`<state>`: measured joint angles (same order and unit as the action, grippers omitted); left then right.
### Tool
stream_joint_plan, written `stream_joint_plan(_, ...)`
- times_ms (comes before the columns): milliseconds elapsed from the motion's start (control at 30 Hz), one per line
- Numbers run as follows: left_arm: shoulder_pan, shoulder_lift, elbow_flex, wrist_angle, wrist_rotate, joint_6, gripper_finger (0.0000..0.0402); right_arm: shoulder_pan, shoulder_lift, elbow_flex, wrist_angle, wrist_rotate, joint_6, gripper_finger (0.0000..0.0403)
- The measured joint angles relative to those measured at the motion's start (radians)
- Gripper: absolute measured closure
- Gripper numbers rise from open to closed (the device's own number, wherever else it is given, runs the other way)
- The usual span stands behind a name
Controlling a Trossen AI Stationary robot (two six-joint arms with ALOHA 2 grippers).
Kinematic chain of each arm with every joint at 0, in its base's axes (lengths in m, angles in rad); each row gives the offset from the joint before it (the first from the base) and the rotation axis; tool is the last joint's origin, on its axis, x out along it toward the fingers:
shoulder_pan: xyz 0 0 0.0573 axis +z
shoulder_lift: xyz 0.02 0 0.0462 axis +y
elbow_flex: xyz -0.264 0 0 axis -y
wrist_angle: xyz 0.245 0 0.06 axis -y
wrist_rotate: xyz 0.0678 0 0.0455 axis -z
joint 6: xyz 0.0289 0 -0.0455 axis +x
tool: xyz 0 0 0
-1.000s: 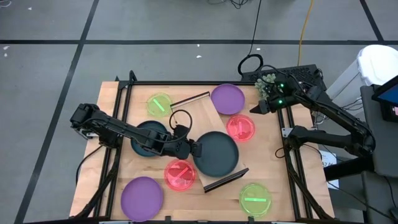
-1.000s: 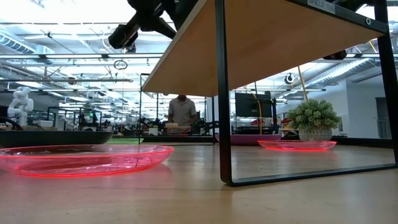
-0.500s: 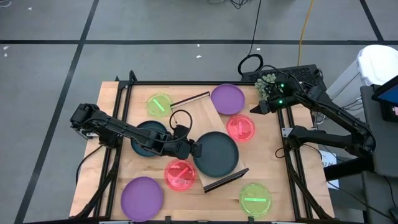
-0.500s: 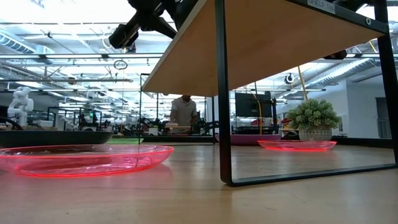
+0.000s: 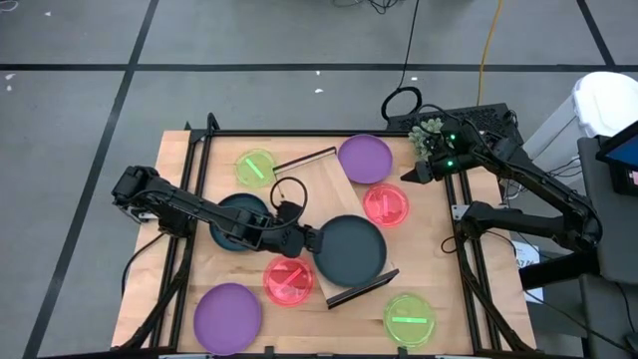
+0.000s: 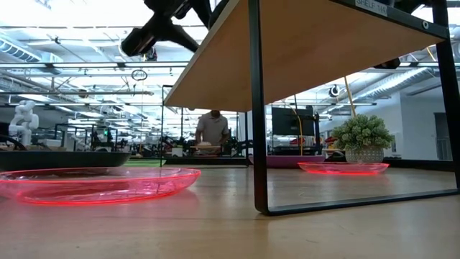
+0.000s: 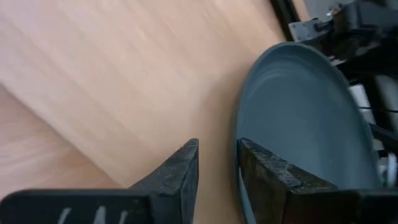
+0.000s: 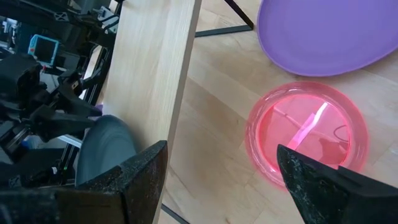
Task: Place and stack plates onto a shelf
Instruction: Put the right black plate on the shelf, then put the top pink plate on the shelf
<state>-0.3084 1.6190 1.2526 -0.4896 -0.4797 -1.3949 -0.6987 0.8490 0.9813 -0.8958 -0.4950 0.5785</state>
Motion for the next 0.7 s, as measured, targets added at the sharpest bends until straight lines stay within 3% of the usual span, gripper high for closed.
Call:
stream_joint_plan(300, 0.026, -0.031, 0.0, -0.041, 0.067, -0.044, 0.0279, 0.0, -0.004, 0.0, -0.028, -0.001, 0.017, 0.0122)
stream_joint_plan(700, 0.085, -0.137, 0.0, -0.065, 0.172, 0.145, 0.0279, 0.0, -0.068, 0.0, -0.071, 0.067, 0.173, 0.0122)
